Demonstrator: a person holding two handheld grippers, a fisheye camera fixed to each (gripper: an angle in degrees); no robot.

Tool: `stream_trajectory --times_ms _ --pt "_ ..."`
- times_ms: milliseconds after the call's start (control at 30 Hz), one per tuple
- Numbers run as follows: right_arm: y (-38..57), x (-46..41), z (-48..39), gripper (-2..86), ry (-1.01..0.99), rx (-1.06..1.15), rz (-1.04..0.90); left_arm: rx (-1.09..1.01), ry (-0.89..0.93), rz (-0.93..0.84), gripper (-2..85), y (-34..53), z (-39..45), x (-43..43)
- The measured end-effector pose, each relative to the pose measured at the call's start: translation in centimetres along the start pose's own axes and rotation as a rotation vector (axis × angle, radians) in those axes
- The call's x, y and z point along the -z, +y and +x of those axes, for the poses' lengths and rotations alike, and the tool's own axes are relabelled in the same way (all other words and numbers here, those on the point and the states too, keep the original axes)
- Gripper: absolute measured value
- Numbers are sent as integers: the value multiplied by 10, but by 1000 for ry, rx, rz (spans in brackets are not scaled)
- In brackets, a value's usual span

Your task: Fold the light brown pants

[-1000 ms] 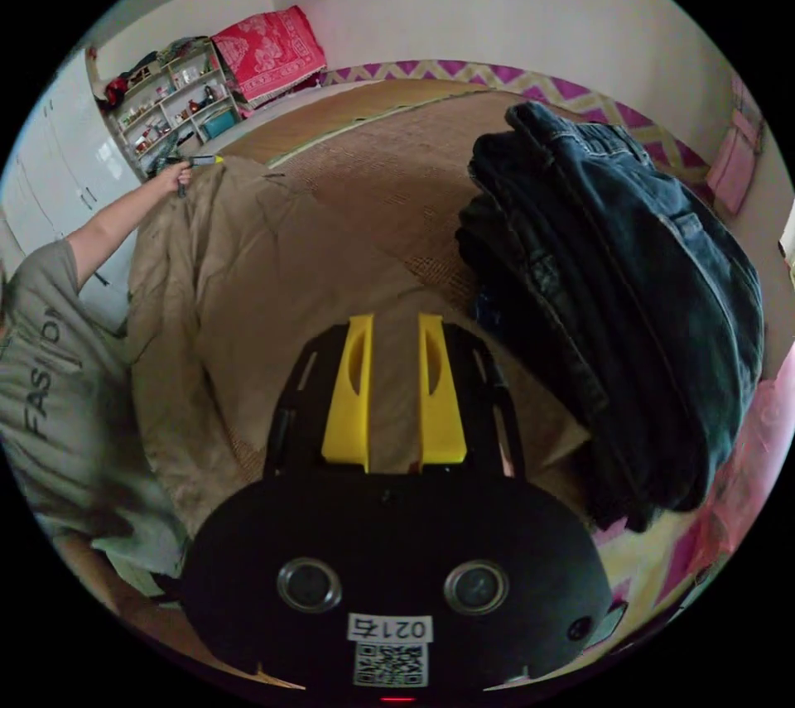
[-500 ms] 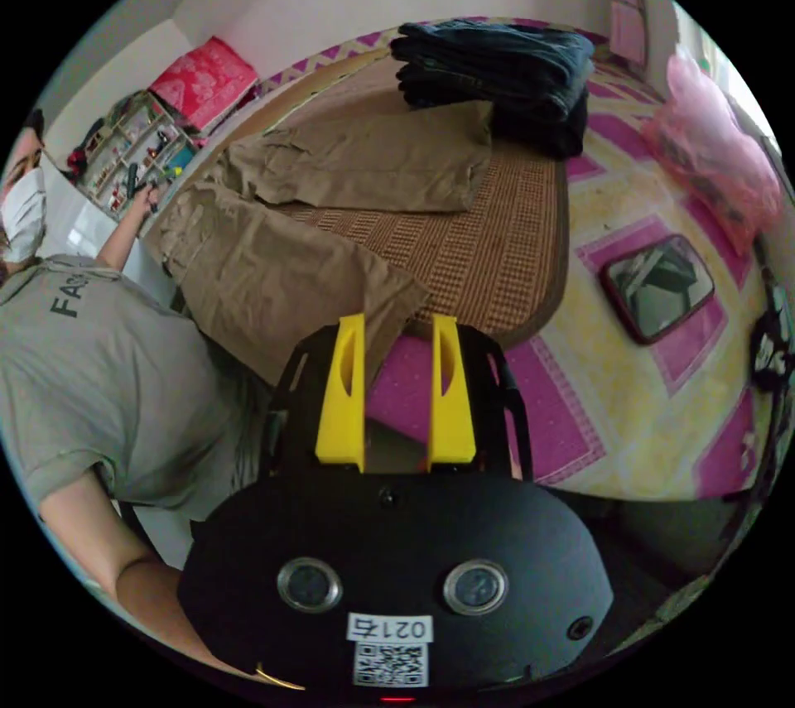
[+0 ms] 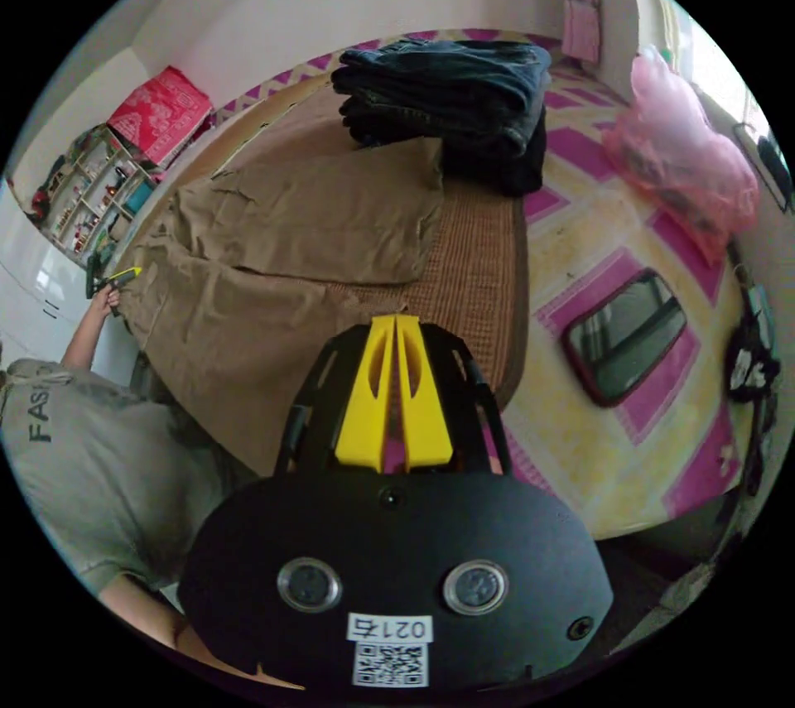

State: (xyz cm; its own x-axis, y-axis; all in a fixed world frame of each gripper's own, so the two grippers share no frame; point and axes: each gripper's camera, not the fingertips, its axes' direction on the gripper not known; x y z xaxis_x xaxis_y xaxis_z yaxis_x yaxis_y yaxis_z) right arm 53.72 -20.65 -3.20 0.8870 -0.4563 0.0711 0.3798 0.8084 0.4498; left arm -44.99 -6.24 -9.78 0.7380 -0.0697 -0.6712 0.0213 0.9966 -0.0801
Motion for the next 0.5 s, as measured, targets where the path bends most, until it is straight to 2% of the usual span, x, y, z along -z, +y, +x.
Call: stream_trajectory --times_ms 67,133,200,367,500 --pt "-30 -1 -6 -10 123 27 -3 14 -33 36 -9 17 13 7" --pt "-44 -9 -7 -10 146 36 -47 26 -52 59 -10 30 22 13" --pt "-47 -16 -8 -9 126 26 -74 33 -54 77 -10 42 27 19" --pt "-7 33 -25 12 -62 16 129 74 -16 139 -9 71 34 33" --pt "9 35 -30 78 -84 -14 90 17 -60 126 -9 76 53 39"
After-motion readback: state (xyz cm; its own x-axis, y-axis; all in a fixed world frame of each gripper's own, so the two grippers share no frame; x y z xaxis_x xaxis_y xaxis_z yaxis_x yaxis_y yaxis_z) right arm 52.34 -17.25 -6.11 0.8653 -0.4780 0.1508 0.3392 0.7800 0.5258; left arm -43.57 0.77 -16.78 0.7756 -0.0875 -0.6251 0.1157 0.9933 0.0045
